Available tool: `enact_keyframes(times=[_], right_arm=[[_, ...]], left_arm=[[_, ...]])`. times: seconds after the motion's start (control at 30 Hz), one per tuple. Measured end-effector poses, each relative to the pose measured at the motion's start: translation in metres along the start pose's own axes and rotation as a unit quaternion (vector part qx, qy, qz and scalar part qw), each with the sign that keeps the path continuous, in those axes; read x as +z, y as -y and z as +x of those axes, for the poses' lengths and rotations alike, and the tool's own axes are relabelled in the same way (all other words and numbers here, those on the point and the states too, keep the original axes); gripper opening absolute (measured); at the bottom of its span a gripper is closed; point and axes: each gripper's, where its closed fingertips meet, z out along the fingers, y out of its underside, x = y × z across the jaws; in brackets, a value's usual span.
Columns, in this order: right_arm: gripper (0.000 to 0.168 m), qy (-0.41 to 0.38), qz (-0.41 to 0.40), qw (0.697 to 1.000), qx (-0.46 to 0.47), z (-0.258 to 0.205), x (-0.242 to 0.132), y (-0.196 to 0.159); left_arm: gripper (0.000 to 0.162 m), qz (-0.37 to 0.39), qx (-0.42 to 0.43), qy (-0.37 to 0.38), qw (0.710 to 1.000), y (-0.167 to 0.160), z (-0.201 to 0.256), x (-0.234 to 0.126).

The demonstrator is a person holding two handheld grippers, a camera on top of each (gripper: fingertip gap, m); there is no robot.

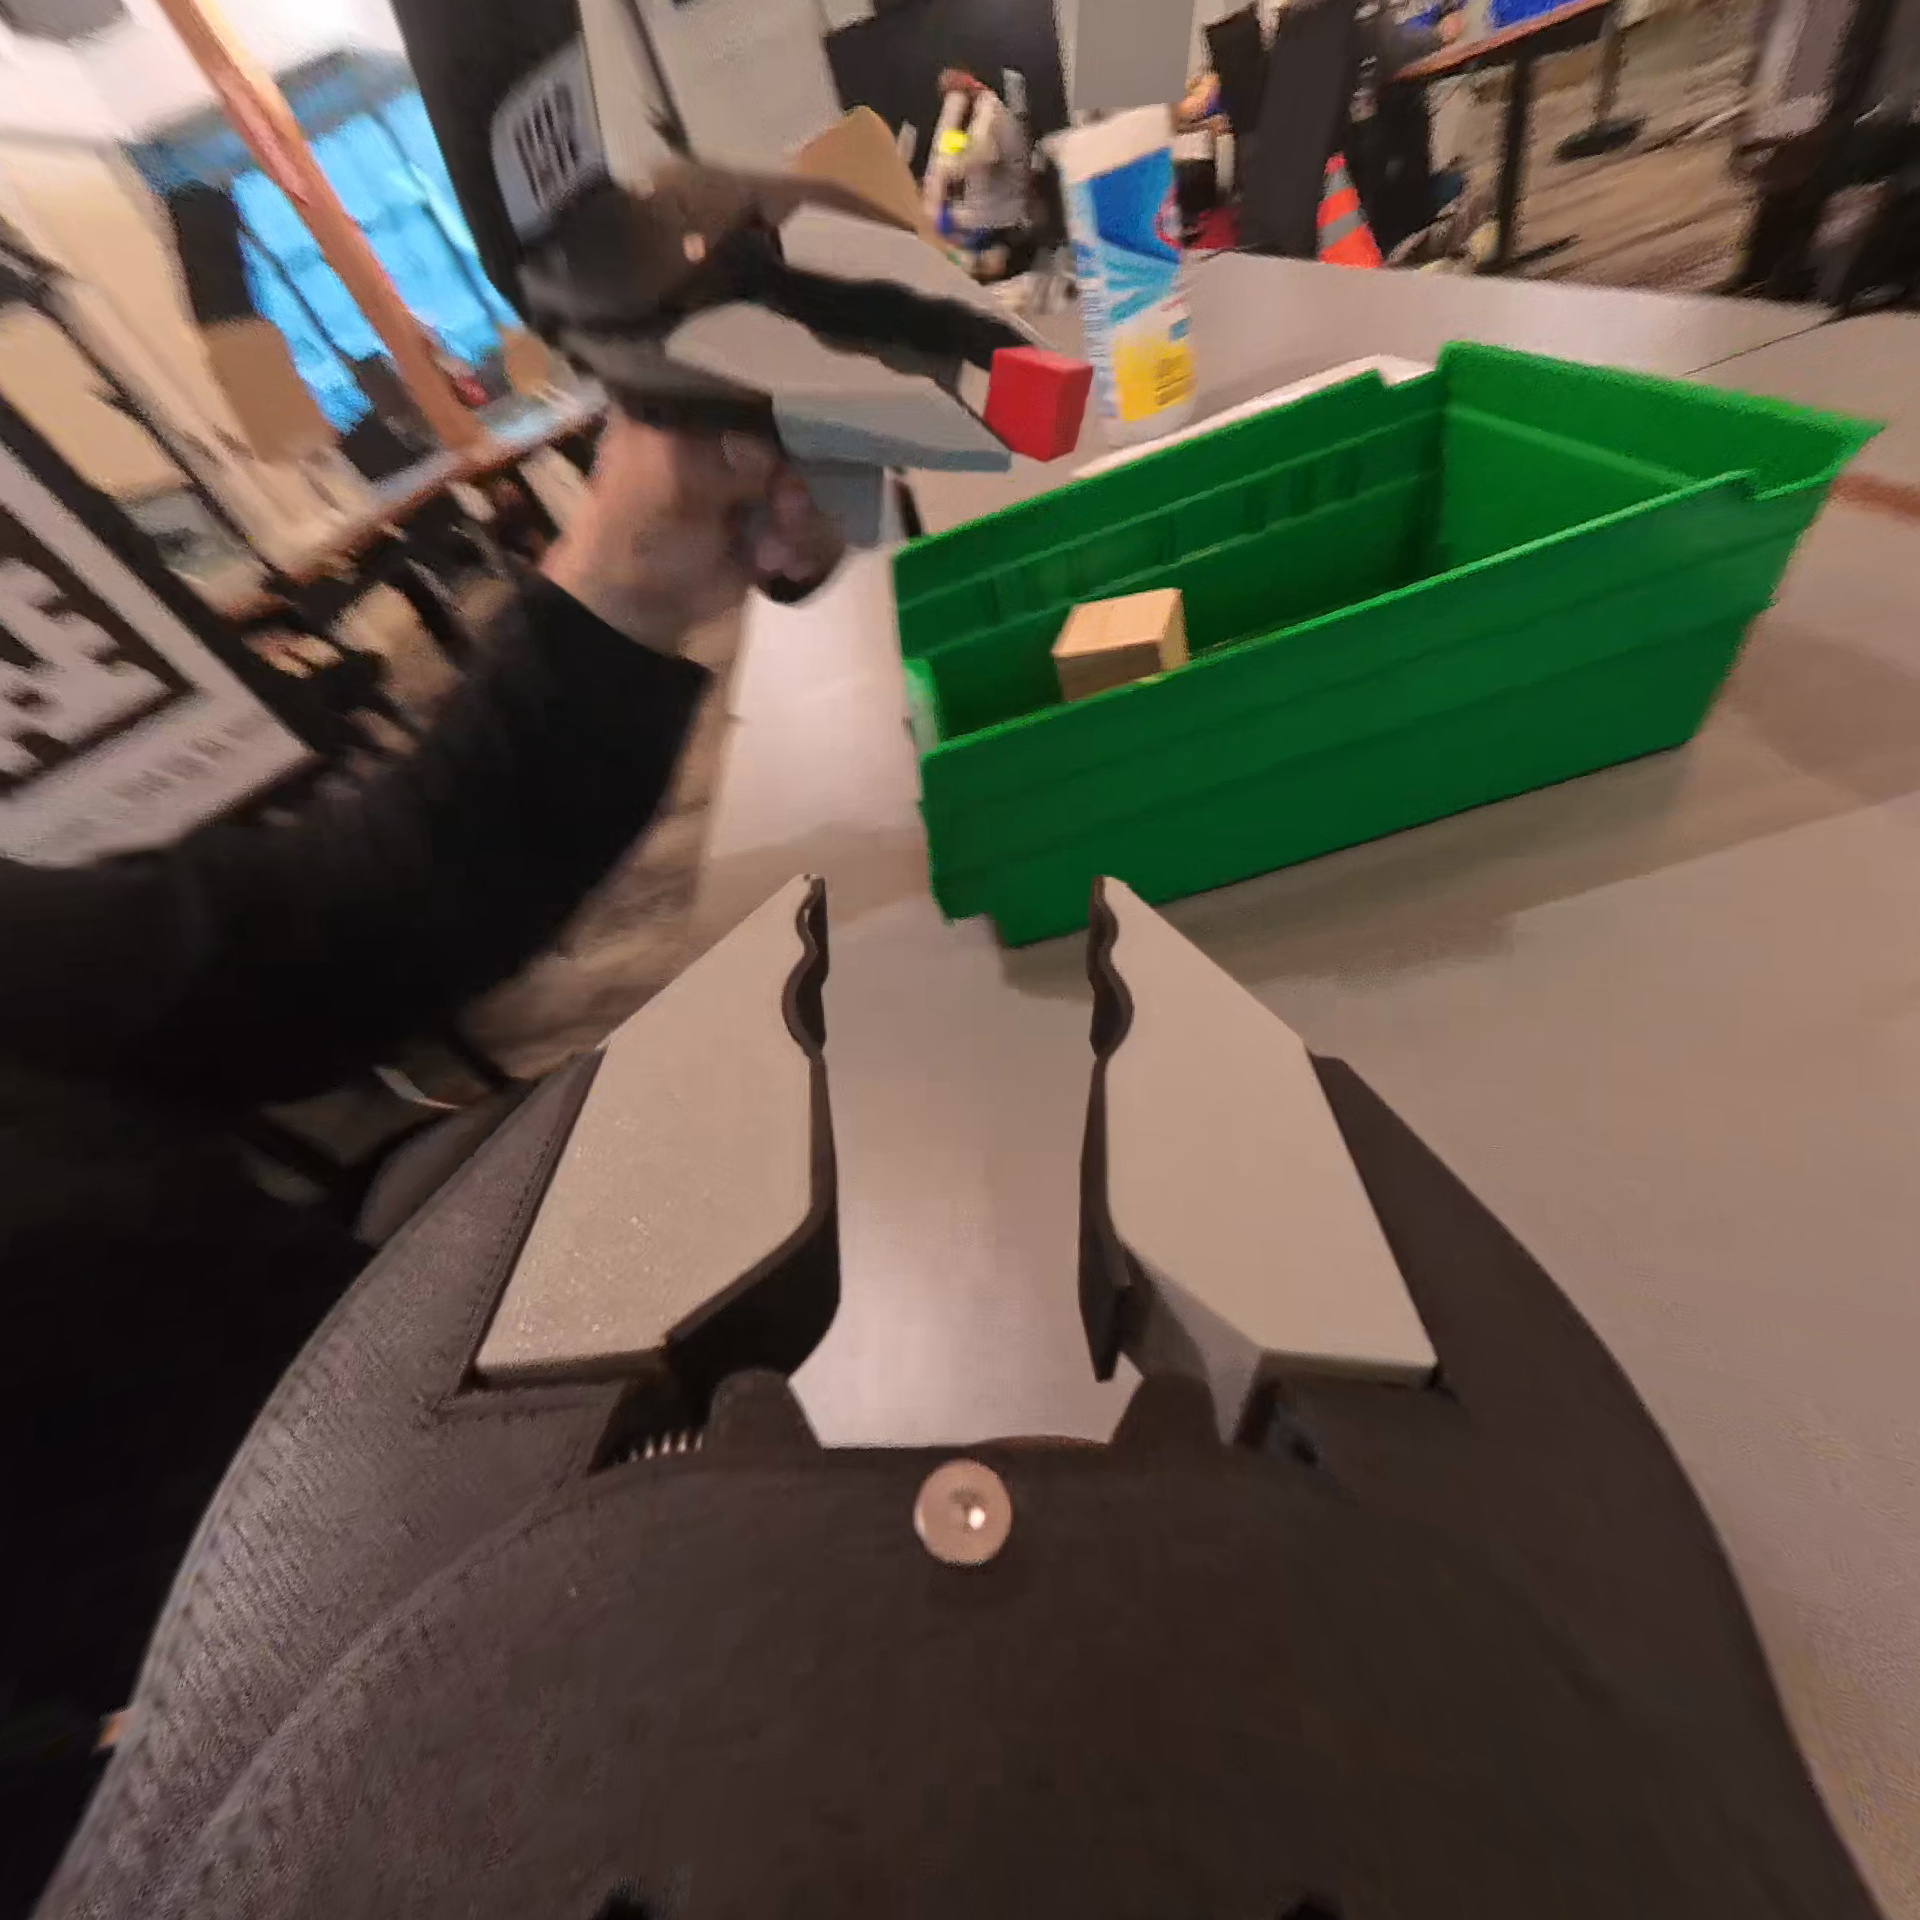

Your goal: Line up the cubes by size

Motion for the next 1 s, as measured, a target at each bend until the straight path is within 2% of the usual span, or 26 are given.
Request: enact_keyframes(times=[0.07,0.17,0.3,0.47,0.57,0.7,1.0], right_arm=[[0.047,0.063,0.023,0.997,0.048,-0.015,-0.005,0.018],[0.042,0.131,0.039,0.984,0.114,-0.032,-0.014,0.042],[0.042,0.196,0.008,0.962,0.190,-0.048,-0.021,0.054],[0.038,0.242,-0.009,0.935,0.261,-0.053,-0.027,0.064],[0.034,0.212,-0.030,0.940,0.265,-0.040,-0.016,0.053],[0.028,0.238,0.018,0.923,0.301,-0.030,-0.009,0.061],[0.020,0.243,0.045,0.922,0.297,-0.020,-0.005,0.061]], left_arm=[[0.025,0.083,0.063,-0.033,0.994,0.027,0.027,0.003],[0.025,0.165,0.140,-0.114,0.970,0.050,0.079,0.003],[0.025,0.197,0.214,-0.140,0.946,0.067,0.115,0.004],[0.019,0.186,0.281,-0.139,0.931,0.073,0.133,0.011],[0.019,0.186,0.274,-0.149,0.932,0.075,0.134,0.016],[0.019,0.185,0.260,-0.154,0.935,0.070,0.133,0.026],[0.019,0.195,0.225,-0.146,0.943,0.068,0.118,0.037]])
